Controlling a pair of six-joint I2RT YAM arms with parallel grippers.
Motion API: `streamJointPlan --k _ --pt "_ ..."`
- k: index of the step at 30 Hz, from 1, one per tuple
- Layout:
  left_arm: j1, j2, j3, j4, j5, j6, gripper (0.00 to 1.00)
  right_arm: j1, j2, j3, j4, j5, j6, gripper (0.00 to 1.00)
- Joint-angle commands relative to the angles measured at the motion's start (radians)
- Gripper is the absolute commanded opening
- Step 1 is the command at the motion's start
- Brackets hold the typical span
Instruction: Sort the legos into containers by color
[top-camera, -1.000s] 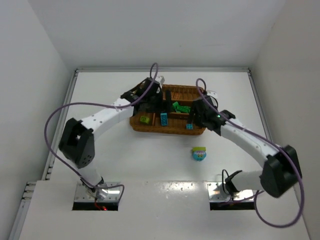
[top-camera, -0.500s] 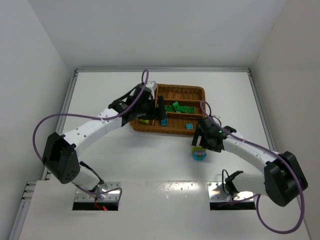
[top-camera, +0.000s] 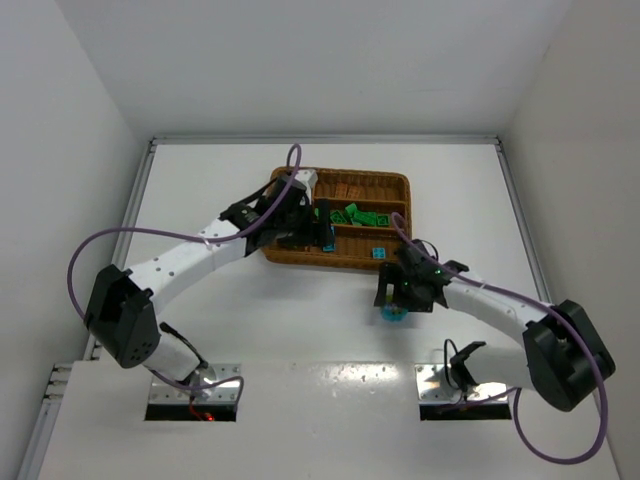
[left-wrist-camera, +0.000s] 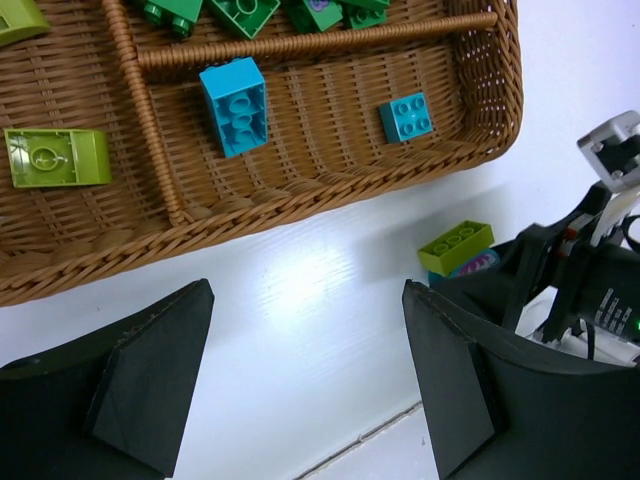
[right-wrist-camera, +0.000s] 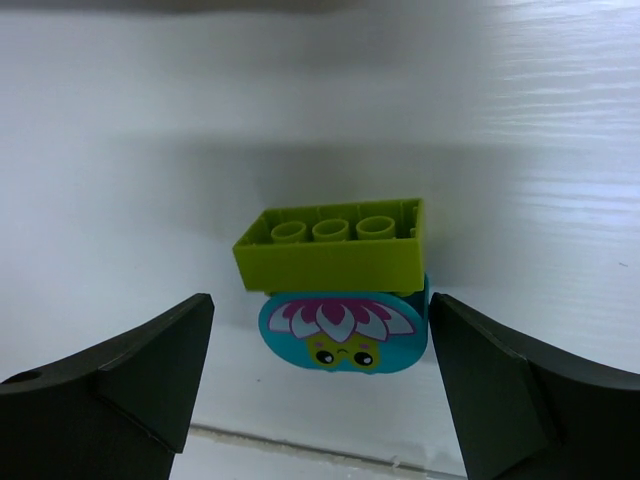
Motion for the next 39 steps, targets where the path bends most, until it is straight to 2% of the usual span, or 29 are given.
streamJointPlan --k 1,3,6,10,15,18,21,24,27,28,30,35,39 --pt "-0.010 -0.025 -0.009 0.015 -0.008 -0.015 0.83 0.024 -0.013 0.002 0.092 -0.109 -0.060 0.88" --pt "-0.020 -0.025 -0.009 0.015 -0.008 -0.015 0.83 0.045 -0.013 -0.007 0.122 -0.139 -0.079 0.86" --pt "-0.020 -0.025 -0.009 0.015 -0.008 -0.015 0.83 0.079 0.040 0.040 0.076 -0.054 -0.088 0.81" --pt "-0.020 -0.025 -0.009 0.015 -0.008 -0.015 0.83 0.132 0.073 0.072 0.063 -0.023 -0.111 0.81" --pt "-0.020 -0.025 -0.009 0.015 -0.008 -0.015 0.83 0.215 0.097 0.112 0.106 -0.098 -0.232 0.82" --pt "-0.020 -0.025 -0.018 0.015 -0.017 -0.006 0.83 0.275 0.084 0.124 0.166 -0.159 -0.269 0.82" --pt "-0.010 -0.060 -0.018 0.015 -0.026 -0.006 0.83 0.285 0.036 0.135 0.175 -0.181 -0.269 0.82" --pt "0.013 -0.091 -0.028 -0.007 -0.054 -0.006 0.83 0.285 -0.054 0.123 0.146 -0.100 -0.248 0.78" --pt "0.046 -0.124 -0.049 -0.016 -0.068 -0.006 0.83 0.285 -0.129 0.123 0.048 0.148 -0.170 0.68" --pt "0.057 -0.137 -0.049 -0.016 -0.077 -0.006 0.83 0.275 -0.130 0.123 0.033 0.184 -0.151 0.61" --pt "0.057 -0.137 -0.049 -0.016 -0.077 -0.015 0.83 0.265 -0.118 0.146 0.016 0.228 -0.151 0.57" --pt "0.057 -0.125 -0.049 -0.016 -0.054 -0.015 0.83 0.265 0.115 0.258 -0.013 0.172 -0.125 0.61" --pt "0.057 -0.137 -0.069 -0.016 -0.054 -0.025 0.83 0.265 0.152 0.236 0.077 0.079 -0.111 0.71"
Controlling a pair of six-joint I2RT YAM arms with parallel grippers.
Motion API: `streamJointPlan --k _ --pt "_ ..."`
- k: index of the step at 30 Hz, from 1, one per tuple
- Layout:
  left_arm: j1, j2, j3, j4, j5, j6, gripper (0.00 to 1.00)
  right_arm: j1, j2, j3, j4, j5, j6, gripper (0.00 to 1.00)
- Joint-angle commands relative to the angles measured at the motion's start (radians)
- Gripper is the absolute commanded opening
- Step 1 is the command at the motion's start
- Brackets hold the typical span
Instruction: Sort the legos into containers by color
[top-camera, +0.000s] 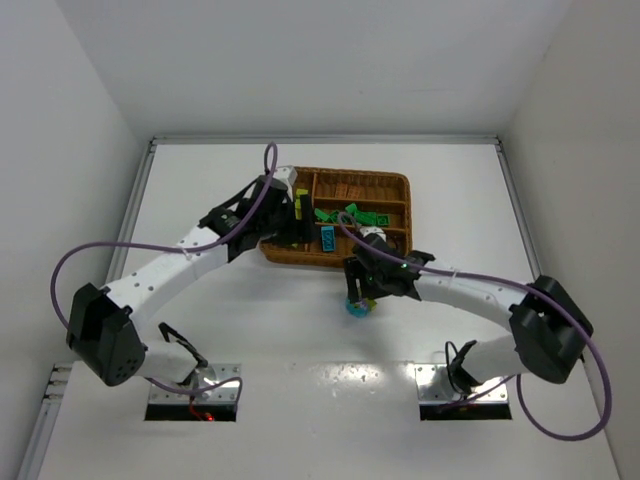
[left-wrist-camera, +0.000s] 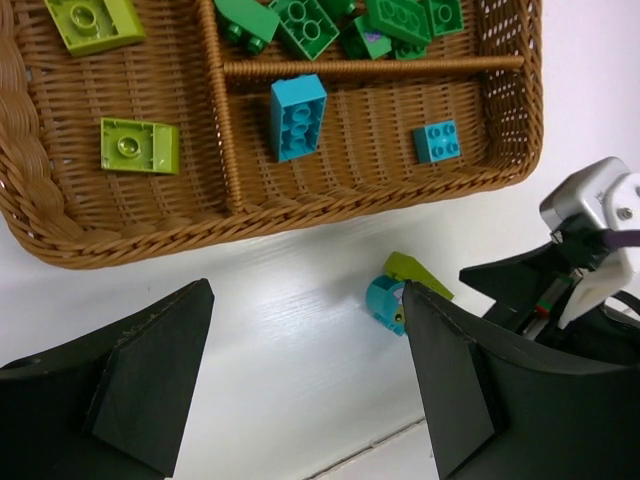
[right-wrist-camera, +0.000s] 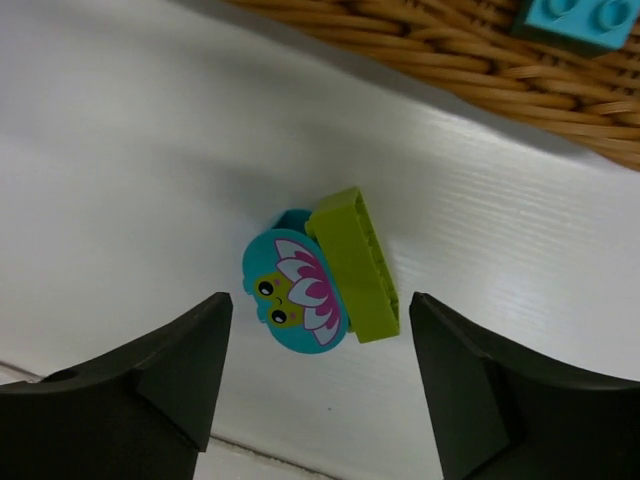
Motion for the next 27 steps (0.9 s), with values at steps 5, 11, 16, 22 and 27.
streamJointPlan --k 5,11,16,22,27 --pt "0.013 -0.055 -0.031 -0.010 -0.019 -0.011 0.84 0.026 0.021 -0.051 0.092 -0.136 0.063 0.81" --pt "0.022 -0.055 -0.040 -0.010 -0.019 -0.011 0.84 0.035 -0.041 -0.107 0.164 -0.331 0.080 0.81" --pt "0.044 -0.087 -0.060 -0.019 -0.037 -0.011 0.84 0.095 -0.021 -0.027 0.184 -0.526 -0.026 0.77" --pt "0.073 -0.124 -0.071 -0.030 -0.037 -0.011 0.84 0.067 -0.185 -0.024 -0.018 0.083 0.074 0.70" --pt "0.073 -0.113 -0.071 -0.030 -0.025 -0.011 0.84 0.005 -0.170 -0.094 -0.042 0.119 0.154 0.82"
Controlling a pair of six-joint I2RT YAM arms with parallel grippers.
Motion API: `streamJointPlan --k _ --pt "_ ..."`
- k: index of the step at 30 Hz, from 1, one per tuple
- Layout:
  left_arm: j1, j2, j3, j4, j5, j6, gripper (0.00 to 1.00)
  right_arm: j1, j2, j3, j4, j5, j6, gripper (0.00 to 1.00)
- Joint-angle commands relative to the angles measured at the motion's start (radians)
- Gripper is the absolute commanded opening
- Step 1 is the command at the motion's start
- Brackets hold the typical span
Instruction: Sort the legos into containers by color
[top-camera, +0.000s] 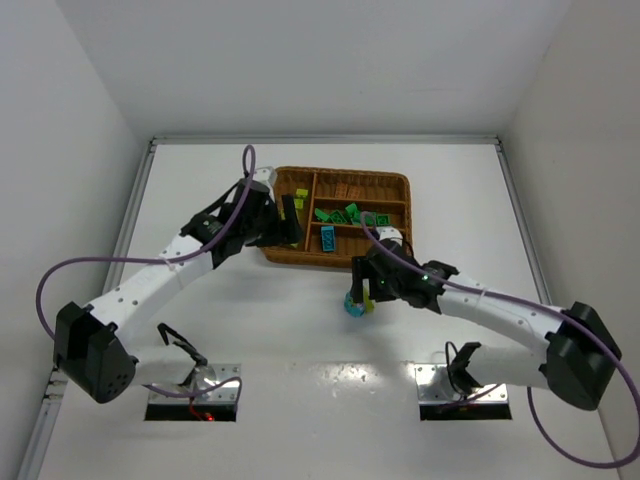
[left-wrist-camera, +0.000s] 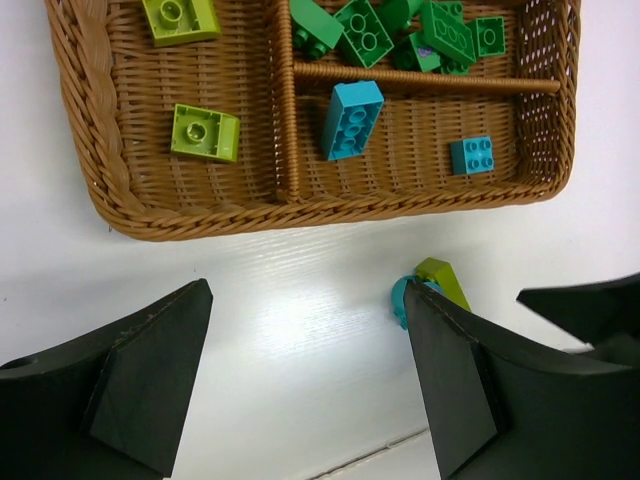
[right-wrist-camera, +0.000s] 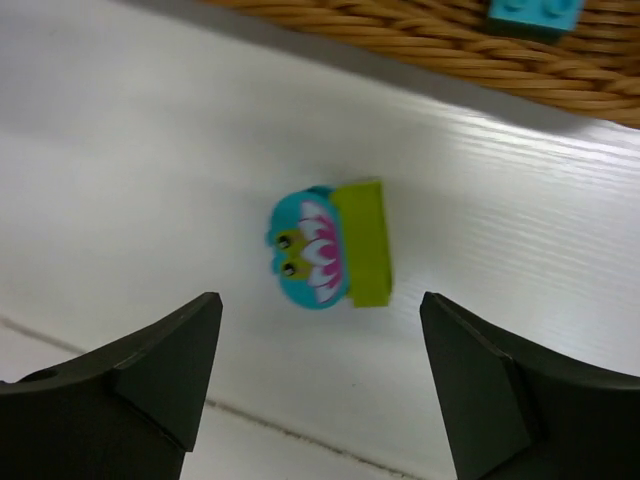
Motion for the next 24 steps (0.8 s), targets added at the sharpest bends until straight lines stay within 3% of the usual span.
streamJointPlan --k 1,10,14,17,21,24 --pt "0.007 -0.013 -0.011 0.001 0.014 -0.004 0.84 -0.032 0.020 -0.048 -0.006 0.073 0.061 0.83" --pt "0.007 -0.004 -0.029 0.010 0.033 -0.004 0.84 0.011 0.176 -0.074 0.275 -0.312 -0.020 0.88" --pt "0.007 -0.024 -0.029 0.010 0.011 -0.004 0.84 0.125 0.196 0.025 0.295 -0.355 -0.092 0.86" --pt "0.016 -0.038 -0.038 -0.002 -0.031 -0.004 0.84 0.138 0.205 0.079 0.277 -0.385 -0.161 0.86" --pt "0.049 -0.084 -0.049 -0.029 -0.055 -0.013 0.84 0.111 0.097 0.075 0.134 -0.117 -0.150 0.81" --pt "0.058 -0.084 -0.060 -0.029 -0.055 -0.013 0.84 0.097 0.117 0.107 0.008 0.086 -0.150 0.80"
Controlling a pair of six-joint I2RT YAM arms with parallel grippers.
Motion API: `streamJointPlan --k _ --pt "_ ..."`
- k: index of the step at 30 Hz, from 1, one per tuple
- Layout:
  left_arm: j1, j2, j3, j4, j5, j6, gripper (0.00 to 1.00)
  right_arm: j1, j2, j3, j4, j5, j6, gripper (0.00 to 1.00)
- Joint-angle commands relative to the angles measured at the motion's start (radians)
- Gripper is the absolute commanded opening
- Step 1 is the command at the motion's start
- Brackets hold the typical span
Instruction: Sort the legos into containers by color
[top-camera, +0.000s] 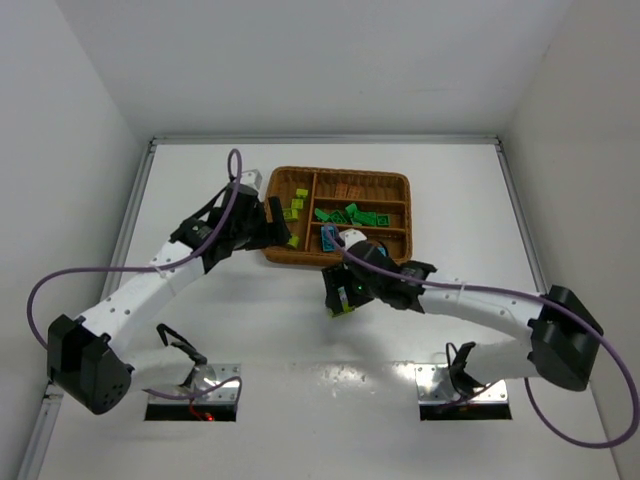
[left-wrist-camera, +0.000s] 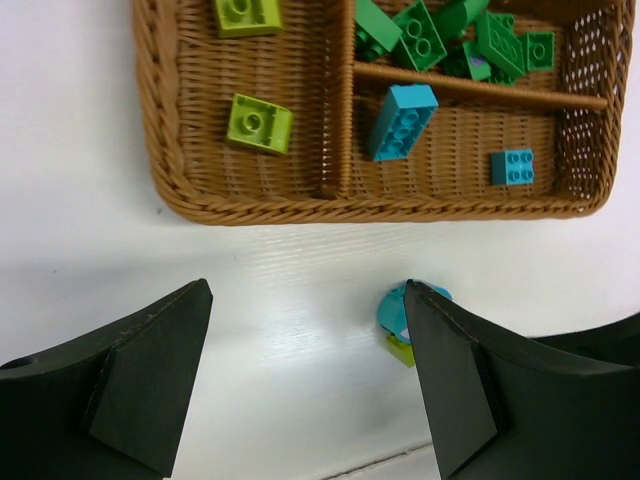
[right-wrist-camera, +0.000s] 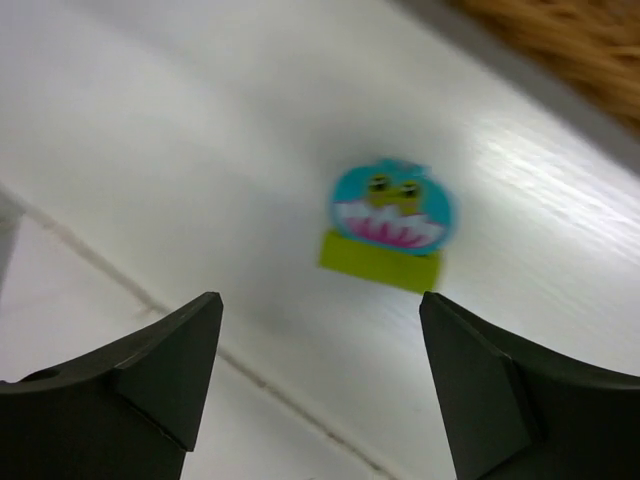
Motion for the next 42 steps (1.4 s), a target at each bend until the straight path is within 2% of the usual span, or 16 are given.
streamJointPlan --k 1,8,18,26,27,29,35,39,40,42 --pt "0.017 -0.033 -0.012 0.007 -0.013 -0.009 0.84 -0.021 0.033 0.076 -0.142 0.249 -0.018 0.83" --pt "0.017 -0.005 -0.012 0.016 0.036 -0.009 0.84 -0.032 0.279 0.238 -0.197 0.207 -0.080 0.91" --pt "0.017 -0.005 -0.030 0.016 0.037 -0.009 0.85 -0.022 0.395 0.291 -0.197 0.139 -0.031 0.95" --pt "0.026 -0.025 -0.030 0.016 -0.015 -0.032 0.85 -0.022 0.405 0.252 -0.144 0.102 0.011 0.82" --pt "0.026 -0.034 -0.040 0.005 -0.029 -0.055 0.85 -0.022 0.405 0.252 -0.134 0.115 0.021 0.72" --pt "0.035 -0.034 -0.040 -0.007 -0.065 -0.080 0.85 -0.022 0.414 0.252 -0.134 0.115 0.022 0.66" --pt "0.081 -0.066 -0.058 -0.031 -0.090 -0.120 0.85 -0.022 0.405 0.272 -0.157 0.155 0.055 0.60" --pt "0.092 -0.075 -0.067 -0.031 -0.072 -0.120 0.87 -0.042 0.298 0.263 -0.194 0.200 0.126 0.59" --pt "0.092 -0.075 -0.067 -0.015 -0.053 -0.100 0.87 -0.042 0.278 0.263 -0.208 0.214 0.137 0.59" --pt "0.092 -0.066 -0.076 0.024 0.072 -0.065 0.87 -0.068 0.236 0.236 -0.208 0.214 0.178 0.59"
